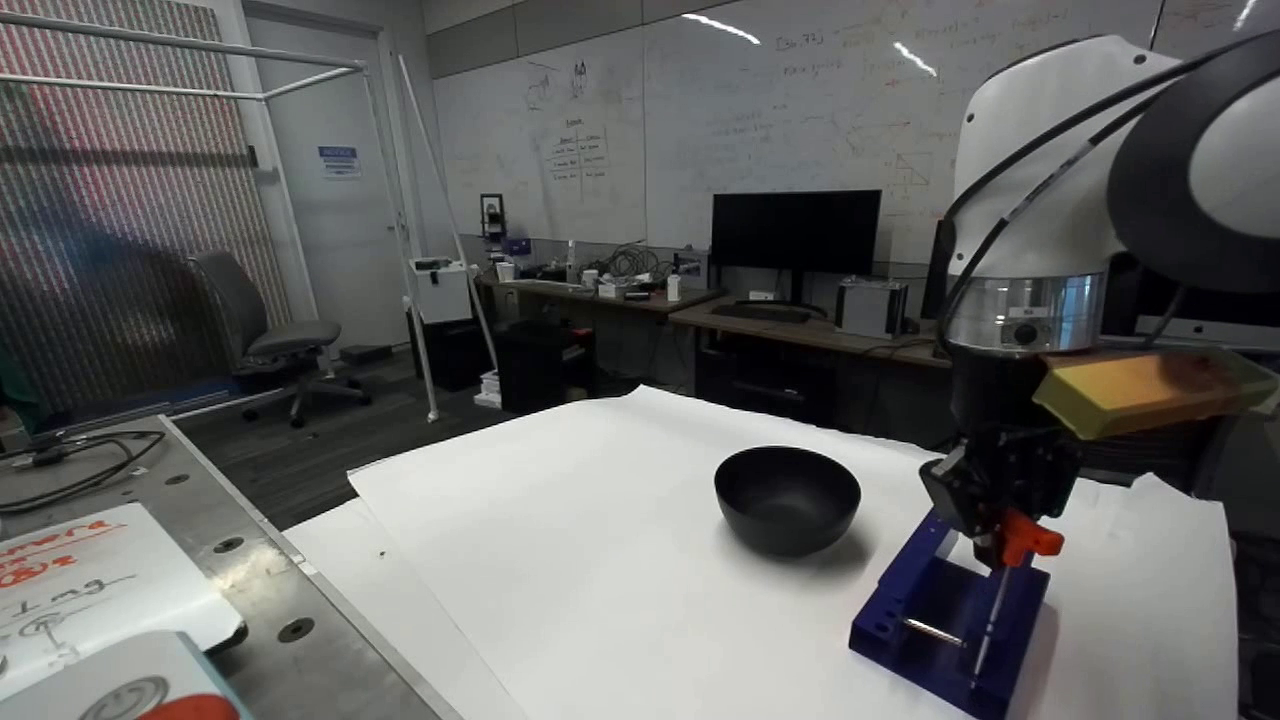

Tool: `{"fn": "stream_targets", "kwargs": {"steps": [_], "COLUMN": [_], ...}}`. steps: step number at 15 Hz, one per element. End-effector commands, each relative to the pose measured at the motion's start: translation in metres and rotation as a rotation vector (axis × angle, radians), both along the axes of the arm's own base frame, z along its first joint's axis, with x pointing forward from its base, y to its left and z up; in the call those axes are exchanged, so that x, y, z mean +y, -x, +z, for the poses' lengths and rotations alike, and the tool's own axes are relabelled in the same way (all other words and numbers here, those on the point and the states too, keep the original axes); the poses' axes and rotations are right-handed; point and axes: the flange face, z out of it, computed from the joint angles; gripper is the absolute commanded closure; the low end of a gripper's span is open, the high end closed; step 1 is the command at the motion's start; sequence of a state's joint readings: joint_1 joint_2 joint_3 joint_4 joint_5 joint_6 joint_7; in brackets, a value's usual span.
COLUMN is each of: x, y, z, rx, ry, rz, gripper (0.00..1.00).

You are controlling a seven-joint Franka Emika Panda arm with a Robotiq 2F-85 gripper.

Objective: Put the red object in the bowl

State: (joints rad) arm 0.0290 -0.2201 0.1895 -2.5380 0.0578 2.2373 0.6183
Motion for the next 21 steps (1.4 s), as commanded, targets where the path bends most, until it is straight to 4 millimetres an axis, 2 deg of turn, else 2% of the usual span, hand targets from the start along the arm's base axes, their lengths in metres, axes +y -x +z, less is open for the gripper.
{"fn": "stream_targets", "kwargs": {"steps": [1,6,8,11,16,21], "x": [0.004,-0.002,-0.006,-0.019,-0.049,-0.075], "y": [0.003,-0.011,-0.02,-0.035,-0.065,-0.085], "z": [0.041,0.096,0.12,0.136,0.122,0.053], "rx": [0.01,-0.016,-0.106,-0.275,-0.554,-0.671], "ry": [0.043,0.035,0.005,-0.01,-0.029,-0.026], "rz": [0.068,0.109,0.112,0.087,0.027,-0.018], "gripper": [0.93,0.93,0.93,0.93,0.93,0.93]}}
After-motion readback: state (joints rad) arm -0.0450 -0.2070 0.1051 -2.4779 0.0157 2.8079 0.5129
